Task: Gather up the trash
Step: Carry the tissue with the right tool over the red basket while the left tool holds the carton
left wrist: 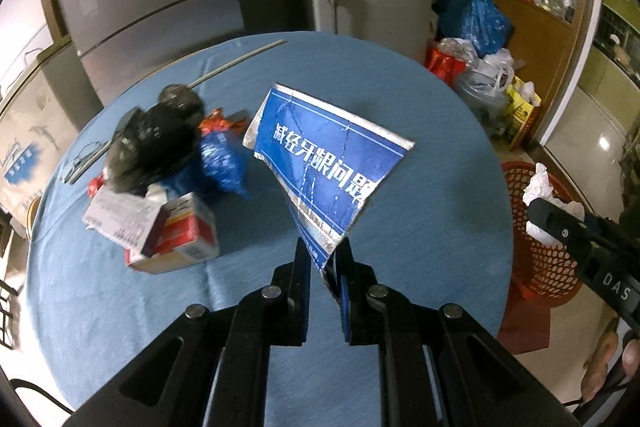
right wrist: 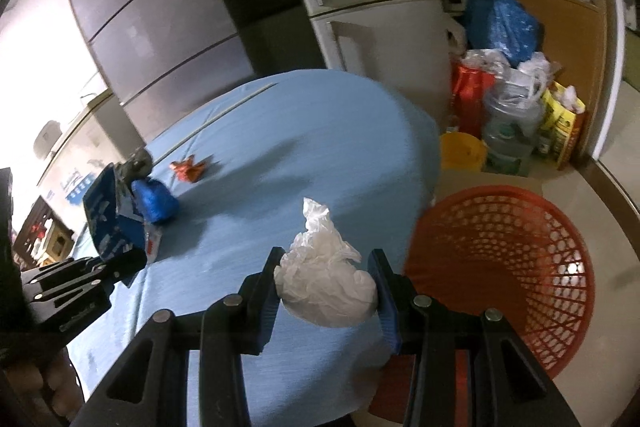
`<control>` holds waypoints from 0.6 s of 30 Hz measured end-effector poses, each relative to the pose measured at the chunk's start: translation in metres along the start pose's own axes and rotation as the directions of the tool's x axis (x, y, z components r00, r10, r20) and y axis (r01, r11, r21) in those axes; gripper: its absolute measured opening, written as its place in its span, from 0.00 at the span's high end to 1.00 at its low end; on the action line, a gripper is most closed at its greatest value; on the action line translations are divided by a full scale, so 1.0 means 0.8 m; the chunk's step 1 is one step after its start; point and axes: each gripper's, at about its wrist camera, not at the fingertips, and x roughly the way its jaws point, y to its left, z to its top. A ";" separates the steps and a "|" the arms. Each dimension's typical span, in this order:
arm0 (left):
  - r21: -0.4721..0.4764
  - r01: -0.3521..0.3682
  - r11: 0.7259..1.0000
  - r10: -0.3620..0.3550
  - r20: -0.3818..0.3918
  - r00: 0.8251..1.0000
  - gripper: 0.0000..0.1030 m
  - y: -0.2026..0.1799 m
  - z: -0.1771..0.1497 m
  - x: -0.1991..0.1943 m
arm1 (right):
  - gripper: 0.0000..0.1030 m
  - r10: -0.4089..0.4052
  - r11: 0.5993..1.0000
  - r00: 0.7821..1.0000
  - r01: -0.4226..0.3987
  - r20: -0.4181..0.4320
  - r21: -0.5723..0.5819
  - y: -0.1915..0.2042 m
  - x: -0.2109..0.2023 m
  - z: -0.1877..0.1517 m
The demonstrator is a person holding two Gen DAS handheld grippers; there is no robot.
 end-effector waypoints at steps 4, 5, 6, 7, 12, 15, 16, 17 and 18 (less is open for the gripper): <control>0.026 0.012 1.000 -0.012 -0.007 1.000 0.88 -0.014 0.008 0.007 | 0.56 -0.024 0.999 1.000 0.024 0.004 0.022 -0.018 -0.002 0.004; 0.030 0.015 0.999 -0.014 -0.010 1.000 0.88 -0.017 0.009 0.009 | 0.56 -0.029 0.999 1.000 0.029 0.004 0.028 -0.023 -0.003 0.004; 0.036 0.018 0.999 -0.018 -0.012 1.000 0.88 -0.020 0.011 0.011 | 0.56 -0.033 0.999 0.999 0.033 0.004 0.033 -0.027 -0.003 0.005; 0.041 0.020 0.999 -0.020 -0.013 1.000 0.88 -0.023 0.012 0.012 | 0.56 -0.038 0.999 0.999 0.037 0.004 0.036 -0.030 -0.003 0.005; 0.067 0.030 0.997 -0.028 -0.024 0.999 0.88 -0.036 0.018 0.019 | 0.56 -0.058 0.997 0.998 0.058 0.002 0.060 -0.051 -0.004 0.007; 0.080 0.035 0.996 -0.033 -0.031 0.999 0.88 -0.046 0.023 0.024 | 0.56 -0.068 0.995 0.998 0.067 0.001 0.075 -0.062 -0.003 0.008; 0.085 0.037 0.996 -0.034 -0.033 0.999 0.88 -0.048 0.024 0.025 | 0.56 -0.071 0.994 0.997 0.070 0.001 0.079 -0.064 -0.003 0.009; 0.091 0.039 0.995 -0.036 -0.035 0.999 0.88 -0.051 0.026 0.026 | 0.56 -0.074 0.994 0.997 0.074 0.000 0.083 -0.068 -0.002 0.009; 0.096 0.042 0.994 -0.039 -0.037 0.999 0.88 -0.055 0.028 0.028 | 0.56 -0.077 0.993 0.997 0.077 -0.001 0.088 -0.072 -0.002 0.008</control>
